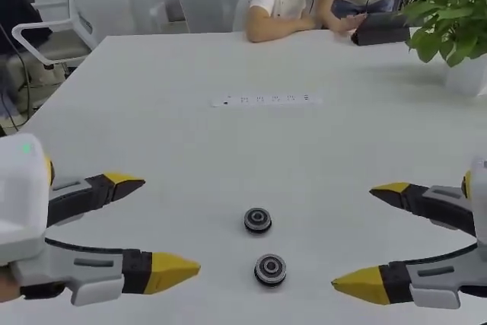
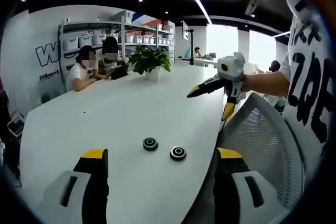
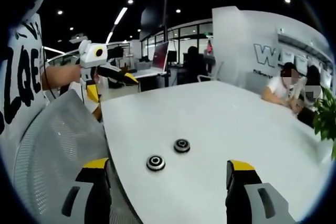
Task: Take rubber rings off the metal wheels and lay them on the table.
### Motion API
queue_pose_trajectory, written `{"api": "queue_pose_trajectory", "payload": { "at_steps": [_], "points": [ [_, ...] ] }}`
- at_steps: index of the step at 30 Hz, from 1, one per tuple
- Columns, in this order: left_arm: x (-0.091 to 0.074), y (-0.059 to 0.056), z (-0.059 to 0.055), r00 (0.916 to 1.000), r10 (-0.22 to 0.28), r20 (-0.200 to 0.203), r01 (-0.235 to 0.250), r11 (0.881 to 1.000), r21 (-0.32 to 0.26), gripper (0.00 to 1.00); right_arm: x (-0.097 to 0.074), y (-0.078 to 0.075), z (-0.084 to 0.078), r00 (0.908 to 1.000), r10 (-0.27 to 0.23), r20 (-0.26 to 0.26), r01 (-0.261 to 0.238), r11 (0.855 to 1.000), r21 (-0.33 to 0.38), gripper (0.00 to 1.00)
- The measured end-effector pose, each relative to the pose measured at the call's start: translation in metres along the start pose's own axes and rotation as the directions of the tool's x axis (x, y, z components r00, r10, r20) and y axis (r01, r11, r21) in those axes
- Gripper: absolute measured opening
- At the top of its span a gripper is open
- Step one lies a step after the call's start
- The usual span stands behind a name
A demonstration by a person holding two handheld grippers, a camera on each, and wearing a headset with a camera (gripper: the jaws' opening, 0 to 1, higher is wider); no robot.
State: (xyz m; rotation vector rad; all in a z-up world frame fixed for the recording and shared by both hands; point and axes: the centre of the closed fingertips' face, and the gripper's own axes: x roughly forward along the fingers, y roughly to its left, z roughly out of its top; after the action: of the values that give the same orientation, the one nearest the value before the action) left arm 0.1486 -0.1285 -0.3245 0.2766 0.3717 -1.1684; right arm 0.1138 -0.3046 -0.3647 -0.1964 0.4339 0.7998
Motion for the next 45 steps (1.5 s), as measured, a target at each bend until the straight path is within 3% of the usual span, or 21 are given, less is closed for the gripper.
{"api": "queue_pose_trajectory", "payload": {
  "at_steps": [9, 31, 45],
  "points": [
    [0.004, 0.005, 0.002, 1.0, -0.003, -0.005, 0.003, 1.0, 0.011, 0.8, 0.007, -0.006, 0.001, 0.9999, 0.011, -0.01, -0.011, 1.0, -0.022, 0.89],
    [0.026, 0.007, -0.019, 0.9963, -0.058, -0.063, 0.059, 0.998, 0.017, 0.79, 0.034, -0.007, -0.014, 0.994, 0.083, -0.071, -0.086, 0.995, -0.055, 0.85],
    [0.041, 0.007, -0.026, 0.9908, -0.092, -0.099, 0.095, 0.995, 0.024, 0.78, 0.045, -0.007, -0.027, 0.9875, 0.113, -0.11, -0.12, 0.991, -0.057, 0.8]
  ]
}}
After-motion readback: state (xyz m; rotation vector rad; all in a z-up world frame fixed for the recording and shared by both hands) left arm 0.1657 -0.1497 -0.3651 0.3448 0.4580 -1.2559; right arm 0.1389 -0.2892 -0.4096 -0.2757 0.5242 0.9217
